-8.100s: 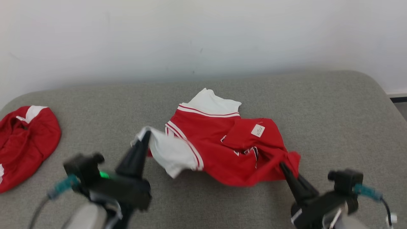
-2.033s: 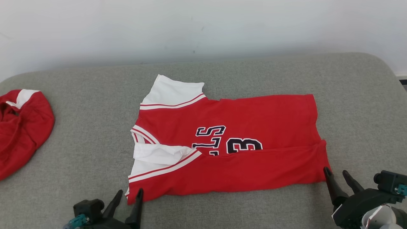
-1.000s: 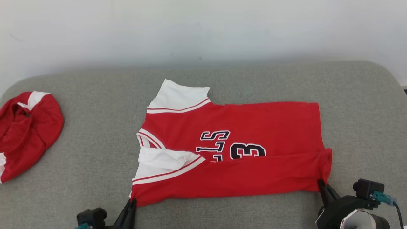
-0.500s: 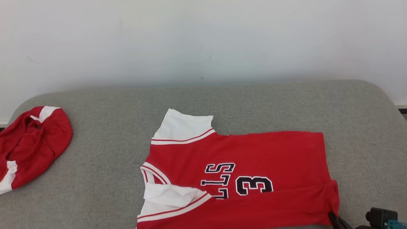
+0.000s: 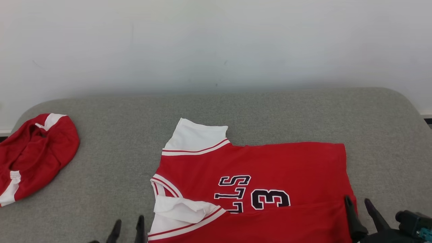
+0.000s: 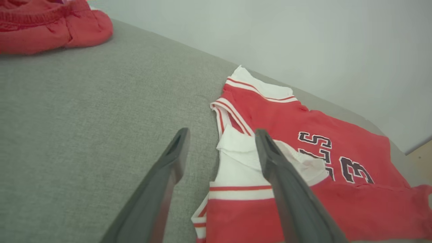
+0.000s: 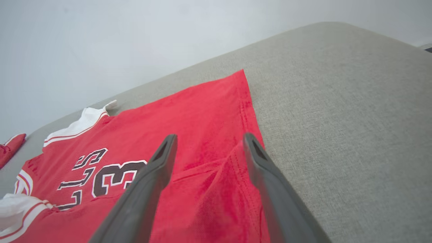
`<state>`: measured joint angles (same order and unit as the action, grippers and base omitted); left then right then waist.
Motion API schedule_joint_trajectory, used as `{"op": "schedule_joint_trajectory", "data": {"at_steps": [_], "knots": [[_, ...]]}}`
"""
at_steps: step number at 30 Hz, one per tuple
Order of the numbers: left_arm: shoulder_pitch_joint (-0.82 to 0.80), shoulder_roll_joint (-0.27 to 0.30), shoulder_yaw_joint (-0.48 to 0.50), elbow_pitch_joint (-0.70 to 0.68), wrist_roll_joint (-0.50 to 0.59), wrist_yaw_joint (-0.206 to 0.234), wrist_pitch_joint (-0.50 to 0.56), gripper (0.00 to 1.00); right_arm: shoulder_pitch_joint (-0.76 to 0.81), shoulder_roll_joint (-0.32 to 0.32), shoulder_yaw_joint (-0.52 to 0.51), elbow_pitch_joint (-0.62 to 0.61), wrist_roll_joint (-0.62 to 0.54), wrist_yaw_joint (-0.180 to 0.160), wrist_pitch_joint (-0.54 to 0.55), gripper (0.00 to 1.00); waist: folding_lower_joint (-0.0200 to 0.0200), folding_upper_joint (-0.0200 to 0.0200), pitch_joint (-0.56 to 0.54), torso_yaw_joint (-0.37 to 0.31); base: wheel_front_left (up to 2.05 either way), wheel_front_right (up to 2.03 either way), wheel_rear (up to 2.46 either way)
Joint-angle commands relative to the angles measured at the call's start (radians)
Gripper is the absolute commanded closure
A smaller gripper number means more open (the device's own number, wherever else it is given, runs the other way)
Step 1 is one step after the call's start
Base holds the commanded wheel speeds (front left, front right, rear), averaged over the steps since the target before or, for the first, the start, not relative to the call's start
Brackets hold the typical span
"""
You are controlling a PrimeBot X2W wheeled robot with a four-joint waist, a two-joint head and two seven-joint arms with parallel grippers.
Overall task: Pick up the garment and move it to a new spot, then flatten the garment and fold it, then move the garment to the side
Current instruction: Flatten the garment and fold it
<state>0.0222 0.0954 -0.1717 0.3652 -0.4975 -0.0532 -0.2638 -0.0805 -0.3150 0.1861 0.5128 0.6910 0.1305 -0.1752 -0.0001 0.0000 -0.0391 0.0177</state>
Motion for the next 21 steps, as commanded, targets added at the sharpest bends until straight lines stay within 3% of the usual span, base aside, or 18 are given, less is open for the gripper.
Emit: {"op": "schedule_joint_trajectory", "data": {"at_steps": [1,12,21], "knots": [[-0.011,-0.005,0.029,-0.043,0.028,0.003,-0.001,0.0,0.01,0.024,-0.018,-0.042,-0.027,0.001,-0.022,0.0,0.0001,0.0,-0.002,-0.007,0.0,0.0,0.0],[-0.024,0.037,0.083,-0.215,0.256,0.025,-0.001,0.0,0.061,0.093,-0.103,-0.29,-0.281,0.001,-0.083,0.0,0.0001,0.0,-0.015,-0.02,0.0,0.0,0.0],[0.048,0.078,0.114,-0.293,0.295,0.011,-0.001,0.0,0.174,0.14,-0.148,-0.451,-0.405,0.001,-0.089,0.0,0.0001,0.0,-0.03,-0.013,0.0,0.0,0.0]]}}
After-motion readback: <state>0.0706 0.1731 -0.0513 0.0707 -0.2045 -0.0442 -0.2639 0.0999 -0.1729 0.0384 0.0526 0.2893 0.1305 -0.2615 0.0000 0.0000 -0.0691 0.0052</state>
